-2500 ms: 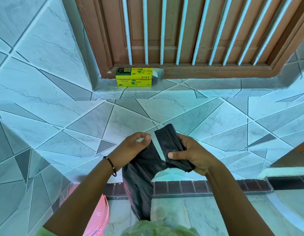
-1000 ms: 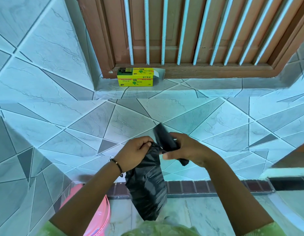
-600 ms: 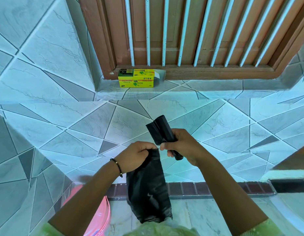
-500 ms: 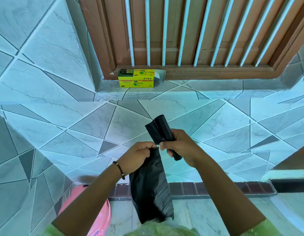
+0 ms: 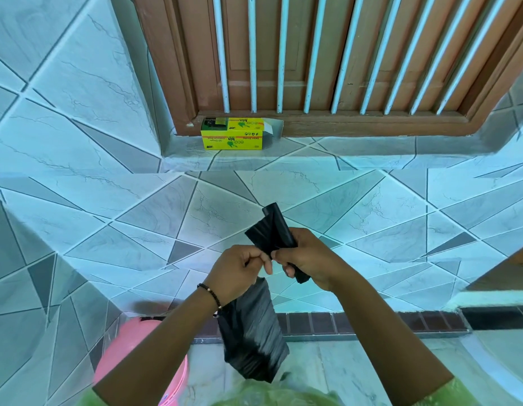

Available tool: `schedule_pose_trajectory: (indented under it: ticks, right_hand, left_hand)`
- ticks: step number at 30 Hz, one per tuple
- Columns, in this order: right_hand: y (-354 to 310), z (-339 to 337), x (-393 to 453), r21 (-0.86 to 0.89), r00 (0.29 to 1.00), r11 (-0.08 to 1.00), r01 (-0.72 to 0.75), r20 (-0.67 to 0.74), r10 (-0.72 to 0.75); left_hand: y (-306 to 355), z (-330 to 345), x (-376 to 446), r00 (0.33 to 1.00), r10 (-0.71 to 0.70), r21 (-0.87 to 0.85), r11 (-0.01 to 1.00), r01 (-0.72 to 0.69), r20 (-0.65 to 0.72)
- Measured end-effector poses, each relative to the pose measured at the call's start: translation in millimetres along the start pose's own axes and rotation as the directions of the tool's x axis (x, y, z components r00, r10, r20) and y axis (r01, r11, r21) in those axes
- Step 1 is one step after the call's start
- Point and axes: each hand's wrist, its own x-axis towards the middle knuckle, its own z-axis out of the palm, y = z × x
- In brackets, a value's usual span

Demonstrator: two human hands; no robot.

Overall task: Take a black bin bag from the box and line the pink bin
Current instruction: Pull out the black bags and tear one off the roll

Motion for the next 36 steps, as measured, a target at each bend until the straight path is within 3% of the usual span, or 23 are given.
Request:
schedule_pose_trajectory:
  ticks: [4, 10, 14, 18, 22, 27, 32, 36]
  right_hand:
    - [4.5, 1.8, 0.2, 0.073, 1.0, 0.997, 0.012, -0.012, -0.011]
    - [-1.5, -4.9, -3.9, 0.383, 0.997, 0.92, -0.079, 0.015, 0.079]
    - [-0.6, 1.8, -4.4, 0.352, 0.993, 0.928, -0.12, 0.043, 0.112]
    - [3.4, 9.0, -1.7, 0.356, 0.996, 0.932, -0.067, -0.028, 0.082]
    - [7.1, 7.7, 1.2, 0.501, 0.984, 0.865, 0.043, -0.169, 0.049]
    - [8.2, 14.0, 3.8, 0.535, 0.969, 0.84, 0.09, -0.241, 0.05]
    - [6.3, 15.7, 7.4, 0.616, 0.959, 0.778, 0.123, -0.274, 0.065]
    - [3.9, 14.4, 9.3, 0.732, 0.947, 0.645, 0.219, -0.318, 0.039]
  left_hand:
    - [-3.5, -2.1, 3.6, 0.998, -0.004, -0.084, 0.996, -0.001, -0.057]
    - [-1.9, -4.5, 2.3, 0.997, 0.052, -0.097, 0.994, -0.057, -0.058]
    - [5.8, 0.4, 4.1, 0.989, 0.048, -0.169, 0.983, -0.072, -0.14]
    - [6.9, 1.3, 7.9, 0.961, -0.014, -0.234, 0.971, -0.053, -0.275]
    - [7.8, -1.8, 6.9, 0.966, -0.172, -0.438, 0.896, 0.071, -0.195]
    - [14.6, 4.4, -0.3, 0.989, -0.147, -0.352, 0.927, 0.129, -0.026]
    - [8.2, 11.3, -0.5, 0.976, -0.107, -0.215, 0.974, 0.064, -0.192]
    - [7.9, 8.0, -1.8, 0.969, -0.158, -0.327, 0.941, 0.09, -0.188]
